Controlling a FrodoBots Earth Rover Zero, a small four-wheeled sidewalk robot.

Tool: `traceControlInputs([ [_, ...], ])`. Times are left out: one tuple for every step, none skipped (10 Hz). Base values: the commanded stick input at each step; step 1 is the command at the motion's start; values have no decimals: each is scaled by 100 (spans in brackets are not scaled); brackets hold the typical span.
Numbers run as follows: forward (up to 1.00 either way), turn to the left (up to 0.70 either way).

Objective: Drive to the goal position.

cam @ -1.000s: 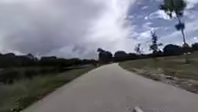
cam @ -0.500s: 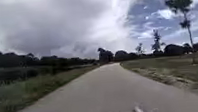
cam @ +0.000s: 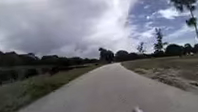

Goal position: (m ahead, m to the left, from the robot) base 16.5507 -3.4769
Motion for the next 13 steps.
traceControlInputs([
  [70,0],
  [70,0],
  [70,0],
  [70,0],
  [70,0],
  [70,0],
  [70,0],
  [70,0],
  [70,0],
  [70,0],
  [70,0],
  [70,0],
  [70,0],
])
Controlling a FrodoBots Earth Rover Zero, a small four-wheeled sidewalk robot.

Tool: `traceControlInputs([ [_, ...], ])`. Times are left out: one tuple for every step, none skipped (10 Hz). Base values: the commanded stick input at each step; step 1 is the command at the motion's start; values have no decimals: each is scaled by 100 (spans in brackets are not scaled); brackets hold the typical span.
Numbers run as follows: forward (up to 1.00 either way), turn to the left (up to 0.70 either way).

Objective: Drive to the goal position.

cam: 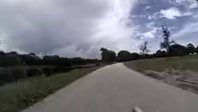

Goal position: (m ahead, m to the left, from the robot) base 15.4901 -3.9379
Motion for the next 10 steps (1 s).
traceControlInputs([
  [70,0],
  [70,0],
  [70,0],
  [70,0],
  [70,-1],
  [70,-4],
  [70,-28],
  [70,-33],
  [70,-29],
  [70,0],
])
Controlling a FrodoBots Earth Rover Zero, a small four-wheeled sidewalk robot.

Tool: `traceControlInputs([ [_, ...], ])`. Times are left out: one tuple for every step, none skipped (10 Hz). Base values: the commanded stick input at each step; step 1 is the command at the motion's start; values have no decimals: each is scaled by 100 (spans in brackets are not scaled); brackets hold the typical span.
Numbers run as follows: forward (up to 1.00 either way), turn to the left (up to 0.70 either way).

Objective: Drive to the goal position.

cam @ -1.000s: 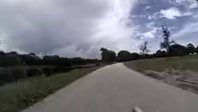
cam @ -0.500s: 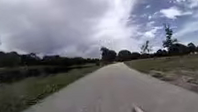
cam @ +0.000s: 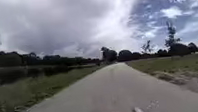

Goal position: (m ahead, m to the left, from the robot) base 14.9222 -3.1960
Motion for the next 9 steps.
traceControlInputs([
  [70,0],
  [70,0],
  [70,0],
  [70,0],
  [70,0],
  [70,0],
  [70,0],
  [70,0],
  [70,0],
])
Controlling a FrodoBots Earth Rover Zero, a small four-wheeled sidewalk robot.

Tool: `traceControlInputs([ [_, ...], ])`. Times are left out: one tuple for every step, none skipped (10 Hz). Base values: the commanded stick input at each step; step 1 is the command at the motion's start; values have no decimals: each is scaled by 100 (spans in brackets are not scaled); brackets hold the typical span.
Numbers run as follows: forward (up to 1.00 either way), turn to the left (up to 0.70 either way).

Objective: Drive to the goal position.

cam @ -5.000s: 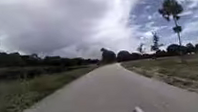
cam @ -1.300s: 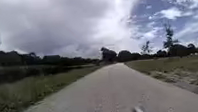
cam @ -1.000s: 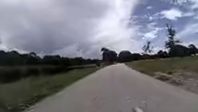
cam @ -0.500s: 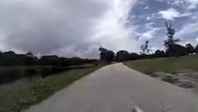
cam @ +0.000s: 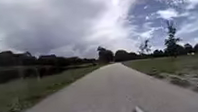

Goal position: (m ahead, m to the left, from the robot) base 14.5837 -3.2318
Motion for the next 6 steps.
traceControlInputs([
  [70,0],
  [70,0],
  [70,0],
  [70,0],
  [70,0],
  [70,-3],
])
